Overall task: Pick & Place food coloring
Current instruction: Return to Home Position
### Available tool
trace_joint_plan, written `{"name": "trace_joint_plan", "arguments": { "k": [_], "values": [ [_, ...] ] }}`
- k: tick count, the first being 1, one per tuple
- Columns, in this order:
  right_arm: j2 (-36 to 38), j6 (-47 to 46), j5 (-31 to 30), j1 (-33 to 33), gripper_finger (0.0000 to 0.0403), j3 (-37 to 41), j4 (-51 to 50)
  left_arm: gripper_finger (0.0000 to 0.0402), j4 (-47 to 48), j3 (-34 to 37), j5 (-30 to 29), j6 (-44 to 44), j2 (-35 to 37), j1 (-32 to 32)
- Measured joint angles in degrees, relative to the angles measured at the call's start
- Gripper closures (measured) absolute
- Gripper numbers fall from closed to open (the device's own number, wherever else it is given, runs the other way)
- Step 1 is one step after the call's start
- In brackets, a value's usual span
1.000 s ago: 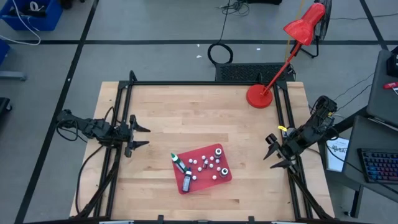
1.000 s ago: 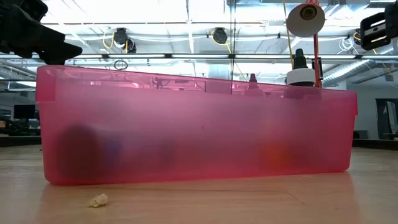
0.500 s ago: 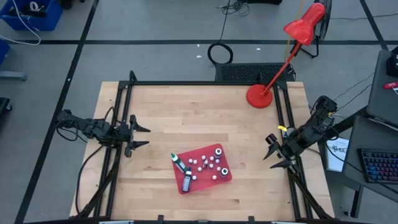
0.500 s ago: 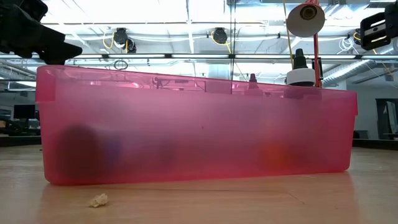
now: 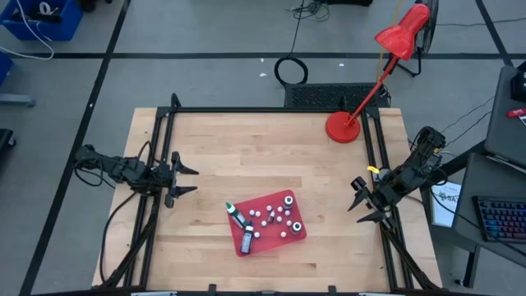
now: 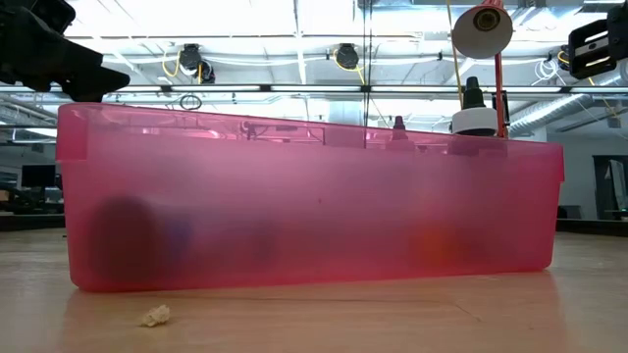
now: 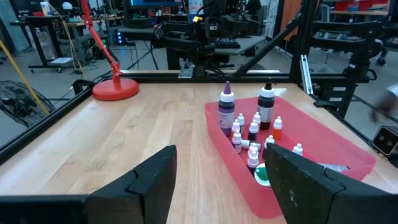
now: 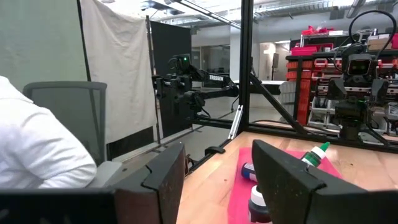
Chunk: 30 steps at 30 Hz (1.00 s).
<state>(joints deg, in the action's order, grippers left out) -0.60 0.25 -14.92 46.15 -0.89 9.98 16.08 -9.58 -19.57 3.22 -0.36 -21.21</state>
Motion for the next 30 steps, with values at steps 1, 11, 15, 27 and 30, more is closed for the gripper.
{"name": "trace_joint_plan", "arguments": {
  "k": [1, 11, 15, 27, 30],
  "values": [
    [0.0, 0.0, 0.0, 0.0, 0.0227, 0.02, 0.0, 0.0158, 0.0, 0.0, 0.02, 0.0, 0.0, 0.0],
    [0.0, -0.01, 0.0, 0.0, 0.023, 0.02, 0.0, 0.0158, 0.0, 0.0, 0.02, 0.02, 0.0, 0.02],
    [0.0, 0.0, 0.0, 0.0, 0.0229, 0.02, 0.0, 0.0158, 0.0, -0.02, 0.02, 0.02, 0.0, 0.02],
    [0.0, 0.0, 0.0, 0.02, 0.0229, 0.02, 0.0, 0.0158, 0.0, -0.02, 0.02, 0.02, 0.0, 0.02],
    [0.0, 0.0, 0.0, 0.02, 0.0228, 0.02, 0.01, 0.0158, 0.0, -0.02, 0.02, 0.02, 0.0, 0.02]
  ]
}}
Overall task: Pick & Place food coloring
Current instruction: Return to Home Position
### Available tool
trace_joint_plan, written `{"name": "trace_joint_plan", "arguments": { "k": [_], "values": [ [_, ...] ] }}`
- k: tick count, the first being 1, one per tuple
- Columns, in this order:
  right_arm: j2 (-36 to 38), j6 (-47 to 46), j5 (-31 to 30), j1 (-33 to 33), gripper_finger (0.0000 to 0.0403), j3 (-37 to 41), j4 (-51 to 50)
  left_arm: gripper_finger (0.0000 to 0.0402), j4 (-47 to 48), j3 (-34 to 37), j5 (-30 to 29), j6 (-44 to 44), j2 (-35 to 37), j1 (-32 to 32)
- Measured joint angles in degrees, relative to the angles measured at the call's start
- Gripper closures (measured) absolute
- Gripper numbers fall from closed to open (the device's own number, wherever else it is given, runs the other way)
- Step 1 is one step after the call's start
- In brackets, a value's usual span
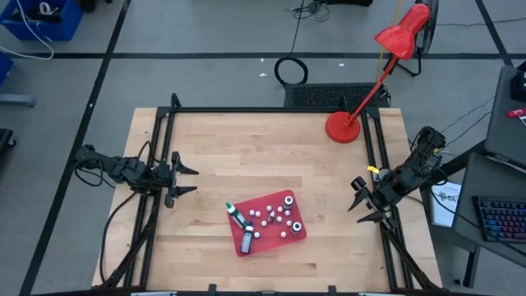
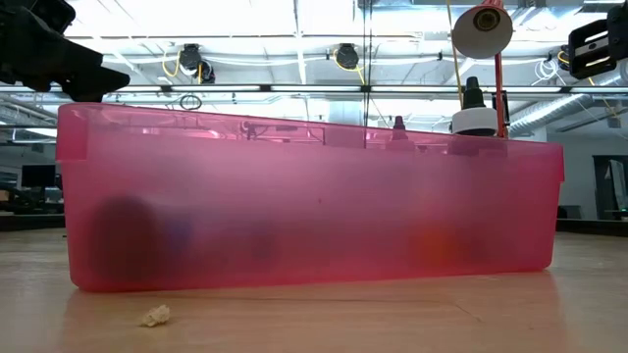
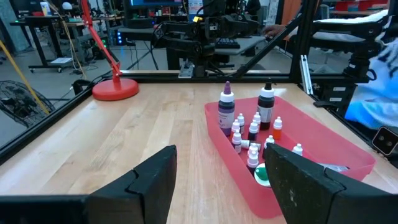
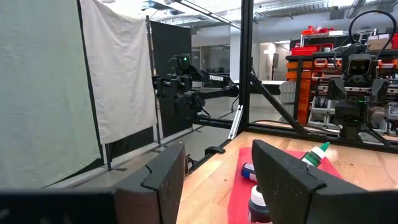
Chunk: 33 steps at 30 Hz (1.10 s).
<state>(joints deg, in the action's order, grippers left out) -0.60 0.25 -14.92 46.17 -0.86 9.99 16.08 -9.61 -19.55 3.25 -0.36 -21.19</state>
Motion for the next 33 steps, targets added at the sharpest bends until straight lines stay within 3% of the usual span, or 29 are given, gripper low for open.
{"name": "trace_joint_plan", "arguments": {
  "k": [33],
  "values": [
    [0.0, 0.0, 0.0, 0.0, 0.0225, 0.0, -0.01, 0.0158, 0.0, 0.0, 0.0, 0.0, 0.0, -0.02]
  ]
}}
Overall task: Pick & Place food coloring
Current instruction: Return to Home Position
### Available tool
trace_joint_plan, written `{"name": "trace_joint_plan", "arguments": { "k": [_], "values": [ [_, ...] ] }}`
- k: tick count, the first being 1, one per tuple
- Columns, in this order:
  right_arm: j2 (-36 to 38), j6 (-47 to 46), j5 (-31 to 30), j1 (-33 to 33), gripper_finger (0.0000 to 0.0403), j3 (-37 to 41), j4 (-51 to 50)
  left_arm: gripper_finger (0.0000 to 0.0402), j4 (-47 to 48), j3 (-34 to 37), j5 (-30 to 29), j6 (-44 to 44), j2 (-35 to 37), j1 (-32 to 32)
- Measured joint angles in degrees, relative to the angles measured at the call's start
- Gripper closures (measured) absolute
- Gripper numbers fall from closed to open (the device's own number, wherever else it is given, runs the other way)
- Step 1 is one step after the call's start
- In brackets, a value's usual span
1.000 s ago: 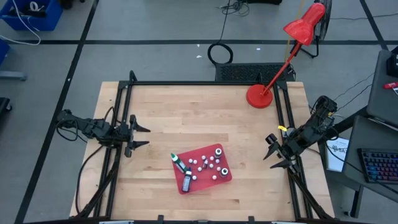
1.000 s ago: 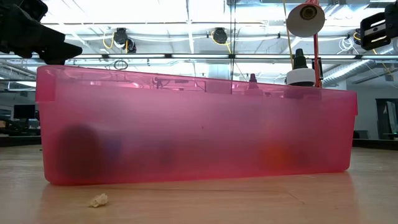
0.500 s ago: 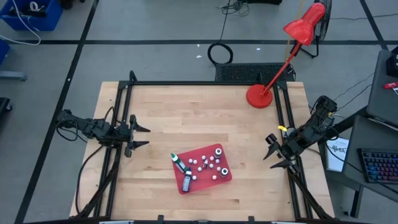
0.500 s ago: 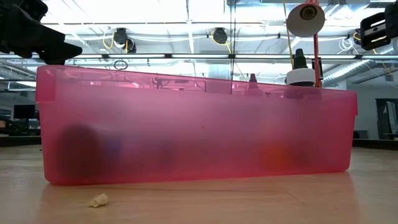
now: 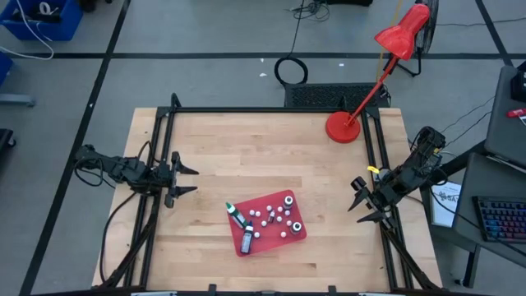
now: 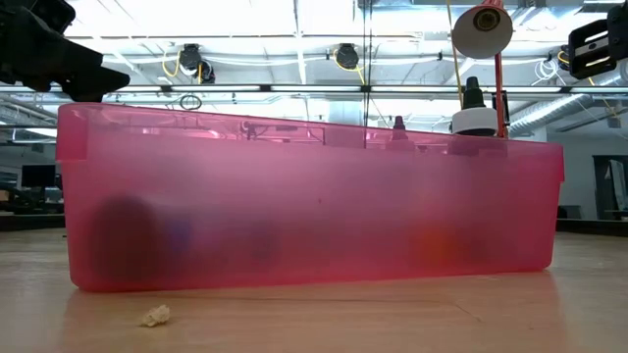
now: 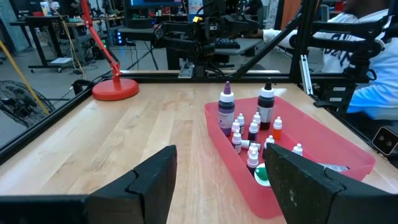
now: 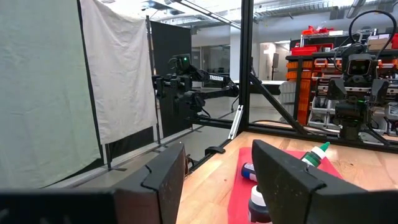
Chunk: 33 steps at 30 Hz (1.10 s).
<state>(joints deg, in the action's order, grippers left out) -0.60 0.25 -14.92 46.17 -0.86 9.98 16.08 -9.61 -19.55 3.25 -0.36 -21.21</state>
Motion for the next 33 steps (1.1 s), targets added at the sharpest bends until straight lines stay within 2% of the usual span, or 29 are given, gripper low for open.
{"name": "trace_joint_plan", "arguments": {
  "k": [33],
  "values": [
    [-0.02, -0.01, 0.01, 0.0, 0.023, 0.0, 0.0, 0.0158, 0.0, 0.0, 0.0, 0.0, 0.0, 0.02]
  ]
}}
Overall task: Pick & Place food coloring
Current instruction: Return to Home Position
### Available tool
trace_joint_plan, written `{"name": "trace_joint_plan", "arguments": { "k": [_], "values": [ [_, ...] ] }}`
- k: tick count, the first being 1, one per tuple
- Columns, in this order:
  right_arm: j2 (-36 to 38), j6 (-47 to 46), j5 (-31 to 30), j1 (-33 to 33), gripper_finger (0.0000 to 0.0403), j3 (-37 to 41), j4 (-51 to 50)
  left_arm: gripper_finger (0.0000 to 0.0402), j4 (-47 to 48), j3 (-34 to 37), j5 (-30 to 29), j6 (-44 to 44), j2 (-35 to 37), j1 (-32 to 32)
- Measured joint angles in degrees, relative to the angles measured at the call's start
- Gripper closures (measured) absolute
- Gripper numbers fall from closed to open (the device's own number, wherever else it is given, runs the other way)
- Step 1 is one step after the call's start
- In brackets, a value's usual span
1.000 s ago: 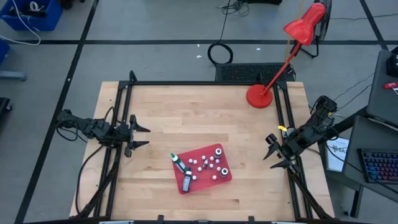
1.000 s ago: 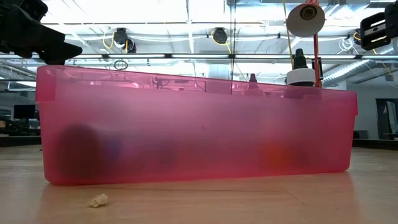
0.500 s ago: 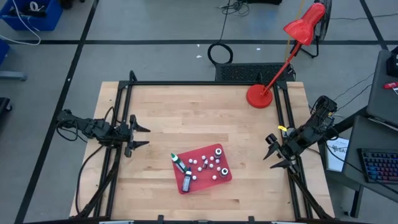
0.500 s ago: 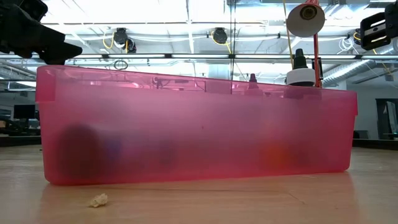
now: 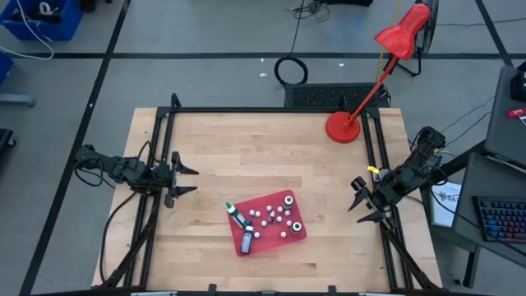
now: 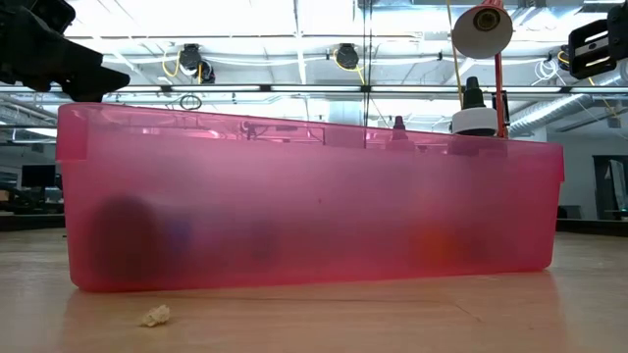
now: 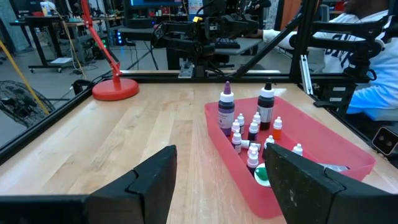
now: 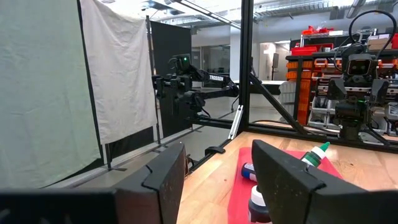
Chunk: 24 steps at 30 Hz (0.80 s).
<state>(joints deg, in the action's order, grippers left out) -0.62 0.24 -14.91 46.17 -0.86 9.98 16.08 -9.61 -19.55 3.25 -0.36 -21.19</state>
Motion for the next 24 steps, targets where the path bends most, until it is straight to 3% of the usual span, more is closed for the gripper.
{"name": "trace_joint_plan", "arguments": {
  "k": [24],
  "values": [
    [0.01, 0.0, 0.0, 0.0, 0.0225, 0.0, 0.01, 0.0158, 0.0, 0.0, 0.0, 0.0, 0.0, 0.0]
  ]
}}
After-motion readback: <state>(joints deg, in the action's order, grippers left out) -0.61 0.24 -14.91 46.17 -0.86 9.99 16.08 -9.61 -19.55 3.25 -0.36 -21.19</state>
